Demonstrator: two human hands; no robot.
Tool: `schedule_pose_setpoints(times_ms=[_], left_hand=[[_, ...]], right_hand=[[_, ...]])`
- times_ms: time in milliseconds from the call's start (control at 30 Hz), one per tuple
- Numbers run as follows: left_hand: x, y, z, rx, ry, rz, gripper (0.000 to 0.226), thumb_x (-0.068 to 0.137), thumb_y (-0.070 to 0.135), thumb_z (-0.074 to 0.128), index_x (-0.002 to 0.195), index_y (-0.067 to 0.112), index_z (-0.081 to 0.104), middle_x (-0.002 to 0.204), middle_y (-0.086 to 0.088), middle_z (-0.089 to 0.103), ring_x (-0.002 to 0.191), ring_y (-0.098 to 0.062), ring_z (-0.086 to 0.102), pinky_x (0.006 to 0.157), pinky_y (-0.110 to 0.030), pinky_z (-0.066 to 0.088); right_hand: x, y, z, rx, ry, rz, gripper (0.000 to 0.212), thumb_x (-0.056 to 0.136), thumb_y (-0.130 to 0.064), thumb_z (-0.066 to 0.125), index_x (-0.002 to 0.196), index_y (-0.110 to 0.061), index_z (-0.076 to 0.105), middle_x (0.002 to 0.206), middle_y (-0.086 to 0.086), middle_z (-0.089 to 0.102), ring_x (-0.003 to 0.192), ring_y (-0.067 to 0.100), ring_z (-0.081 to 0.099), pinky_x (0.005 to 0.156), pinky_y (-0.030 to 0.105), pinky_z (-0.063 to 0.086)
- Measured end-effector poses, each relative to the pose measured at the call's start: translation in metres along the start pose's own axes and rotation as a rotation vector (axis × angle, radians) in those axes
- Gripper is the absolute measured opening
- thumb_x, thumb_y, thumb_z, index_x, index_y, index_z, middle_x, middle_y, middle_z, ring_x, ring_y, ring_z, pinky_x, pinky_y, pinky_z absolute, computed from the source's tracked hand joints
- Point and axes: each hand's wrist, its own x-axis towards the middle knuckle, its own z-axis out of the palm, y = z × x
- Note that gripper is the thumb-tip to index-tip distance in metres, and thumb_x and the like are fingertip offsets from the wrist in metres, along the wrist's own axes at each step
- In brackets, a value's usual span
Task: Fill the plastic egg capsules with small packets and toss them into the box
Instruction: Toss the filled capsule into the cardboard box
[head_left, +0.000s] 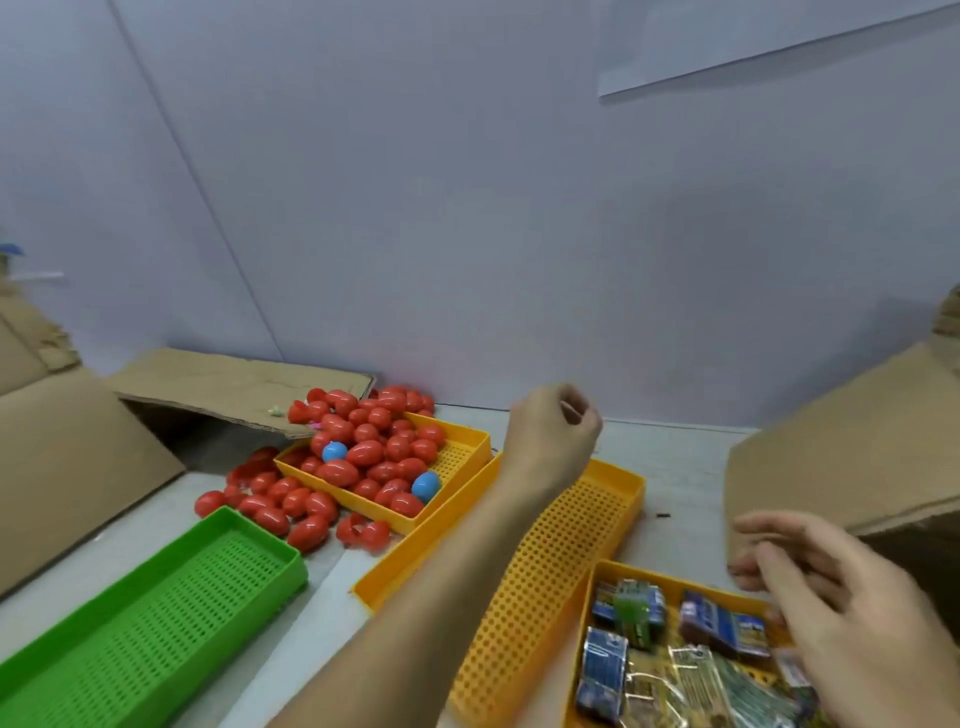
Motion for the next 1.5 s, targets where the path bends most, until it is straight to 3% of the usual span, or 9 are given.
schedule_pose_setpoints(times_ms=[133,267,467,600,867,1033,1200,1367,1500], left_hand=[[0.027,-0.063,-0.042,0.245,0.103,-0.147,0.009,0.088,0.011,0.062,0.089,0.009,0.071,0.081,-0.003,0.070,0.077,-0.019,0.066,0.067,-0.026,0.052],[0.055,-0.096,-0.078,0.553,0.067,-0.244,0.019,0.088,0.011,0.063,0.105,0.005,0.065,0.104,-0.013,0.068,0.095,-0.028,0.063,0.083,-0.039,0.056],[0.071,-0.099,-0.080,0.940,-0.152,-0.237,0.032,0.091,0.022,0.062,0.122,0.013,0.057,0.117,-0.010,0.061,0.105,-0.028,0.059,0.089,-0.040,0.055],[0.071,-0.102,-0.072,1.009,-0.102,-0.224,0.027,0.093,0.024,0.061,0.118,0.015,0.057,0.113,-0.008,0.062,0.103,-0.027,0.059,0.090,-0.039,0.052],[0.051,-0.071,-0.067,0.816,0.129,-0.185,0.025,0.085,0.028,0.068,0.100,0.010,0.061,0.101,-0.011,0.066,0.098,-0.031,0.059,0.080,-0.042,0.055],[0.015,-0.001,-0.042,-0.110,0.201,-0.302,0.026,0.082,0.013,0.071,0.106,0.013,0.062,0.104,-0.006,0.068,0.092,-0.024,0.066,0.083,-0.039,0.056],[-0.049,0.063,-0.011,-0.555,0.104,-0.165,0.030,0.079,0.005,0.076,0.102,0.023,0.068,0.096,0.009,0.070,0.079,-0.004,0.070,0.055,-0.011,0.047],[-0.107,0.072,0.024,-0.649,0.020,-0.022,0.037,0.080,-0.006,0.072,0.097,0.027,0.064,0.094,0.021,0.068,0.076,0.000,0.070,0.057,-0.013,0.053],[-0.115,0.059,0.042,-0.514,0.003,0.016,0.049,0.080,-0.005,0.073,0.101,0.035,0.055,0.102,0.022,0.064,0.083,-0.007,0.066,0.070,-0.032,0.059]], right_hand=[[-0.001,0.009,0.004,-0.045,0.074,-0.040,0.041,0.092,-0.004,0.057,0.098,-0.042,0.070,0.075,-0.008,0.075,0.065,0.005,0.071,0.064,0.028,0.054],[0.002,0.012,0.005,-0.045,0.102,-0.041,0.041,0.091,-0.005,0.057,0.099,-0.044,0.070,0.075,-0.008,0.075,0.061,0.006,0.071,0.056,0.015,0.051],[0.001,0.010,0.004,-0.068,0.090,-0.049,0.043,0.090,-0.003,0.058,0.092,-0.043,0.072,0.071,-0.006,0.074,0.058,0.005,0.069,0.054,0.008,0.049],[-0.001,0.004,0.002,-0.070,0.078,-0.053,0.045,0.089,-0.003,0.060,0.090,-0.046,0.071,0.071,-0.008,0.074,0.063,0.003,0.069,0.052,0.009,0.050],[-0.004,-0.008,-0.003,-0.049,0.022,-0.019,0.042,0.091,-0.007,0.059,0.076,-0.043,0.071,0.067,-0.009,0.072,0.068,-0.002,0.066,0.060,0.006,0.048],[-0.005,-0.013,-0.004,-0.042,0.013,0.012,0.033,0.093,-0.005,0.058,0.074,-0.029,0.071,0.067,-0.008,0.071,0.068,0.008,0.068,0.063,0.022,0.048],[-0.005,-0.015,-0.005,0.002,0.016,0.022,0.030,0.094,-0.004,0.057,0.078,-0.024,0.072,0.070,-0.007,0.072,0.067,0.002,0.067,0.063,0.022,0.048],[-0.003,-0.019,-0.006,0.091,-0.012,0.050,0.023,0.099,-0.013,0.052,0.093,-0.025,0.071,0.077,-0.005,0.074,0.071,0.006,0.070,0.065,0.024,0.050],[-0.003,-0.017,-0.006,0.180,-0.032,0.073,0.017,0.098,-0.026,0.054,0.104,-0.030,0.069,0.088,-0.010,0.076,0.082,0.004,0.072,0.073,0.027,0.054]])
